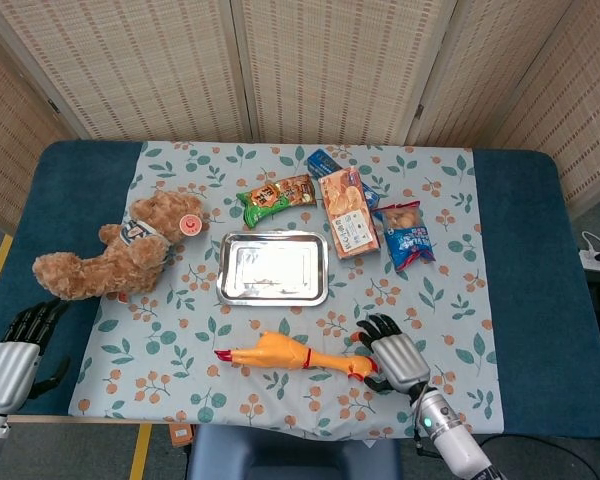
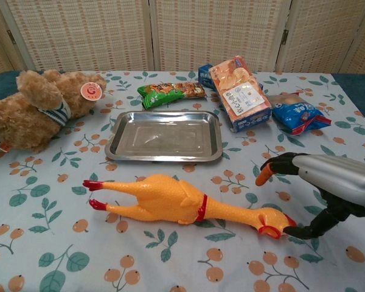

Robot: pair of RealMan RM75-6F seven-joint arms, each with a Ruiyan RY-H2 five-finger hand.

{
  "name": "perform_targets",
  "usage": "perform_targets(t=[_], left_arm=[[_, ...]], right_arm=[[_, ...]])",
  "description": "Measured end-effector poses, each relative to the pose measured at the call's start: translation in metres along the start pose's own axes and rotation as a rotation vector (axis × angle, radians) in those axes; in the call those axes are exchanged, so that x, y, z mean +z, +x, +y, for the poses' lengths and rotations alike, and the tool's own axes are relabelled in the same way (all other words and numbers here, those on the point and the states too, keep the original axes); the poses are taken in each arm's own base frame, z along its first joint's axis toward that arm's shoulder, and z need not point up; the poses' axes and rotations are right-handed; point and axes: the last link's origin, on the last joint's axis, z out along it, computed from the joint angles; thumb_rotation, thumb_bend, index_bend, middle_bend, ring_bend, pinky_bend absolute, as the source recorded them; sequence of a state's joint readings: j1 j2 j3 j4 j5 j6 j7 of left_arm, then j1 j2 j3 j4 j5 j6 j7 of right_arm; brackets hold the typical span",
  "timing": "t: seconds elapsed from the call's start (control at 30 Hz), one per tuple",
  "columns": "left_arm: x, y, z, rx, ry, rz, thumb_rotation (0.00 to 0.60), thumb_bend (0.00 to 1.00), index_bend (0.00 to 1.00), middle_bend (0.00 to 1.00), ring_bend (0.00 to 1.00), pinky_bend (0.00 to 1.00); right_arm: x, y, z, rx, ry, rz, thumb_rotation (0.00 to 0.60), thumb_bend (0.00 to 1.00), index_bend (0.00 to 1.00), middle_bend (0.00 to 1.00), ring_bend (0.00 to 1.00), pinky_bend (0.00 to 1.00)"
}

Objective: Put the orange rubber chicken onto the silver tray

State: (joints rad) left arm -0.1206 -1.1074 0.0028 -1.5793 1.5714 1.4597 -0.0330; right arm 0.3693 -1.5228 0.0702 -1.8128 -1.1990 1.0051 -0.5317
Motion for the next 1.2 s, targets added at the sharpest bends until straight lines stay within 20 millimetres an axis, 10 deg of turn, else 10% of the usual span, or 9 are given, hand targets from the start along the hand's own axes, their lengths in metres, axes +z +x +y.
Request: perform_targets(t=[1.07,1.2], left_arm=[[-0.001,0.008,-0.007,-0.044,-0.003,0.006,0.600,0.42,0.00,0.01,0.00,0.08],[-0.001,0.009,-0.008,-0.047,-0.001,0.008,0.600,0.42,0.00,0.01,0.00,0.08]], right_arm=[[0.045,-0.026,-0.034,0.002,-0.019,-0.038,0.600,0.31,0.48,0.26,0.13,0.22],[0.045,-0.022,-0.035,0.003,-0.020,-0.019,0.600,0.34,0.63,0.38,0.32,0.38]])
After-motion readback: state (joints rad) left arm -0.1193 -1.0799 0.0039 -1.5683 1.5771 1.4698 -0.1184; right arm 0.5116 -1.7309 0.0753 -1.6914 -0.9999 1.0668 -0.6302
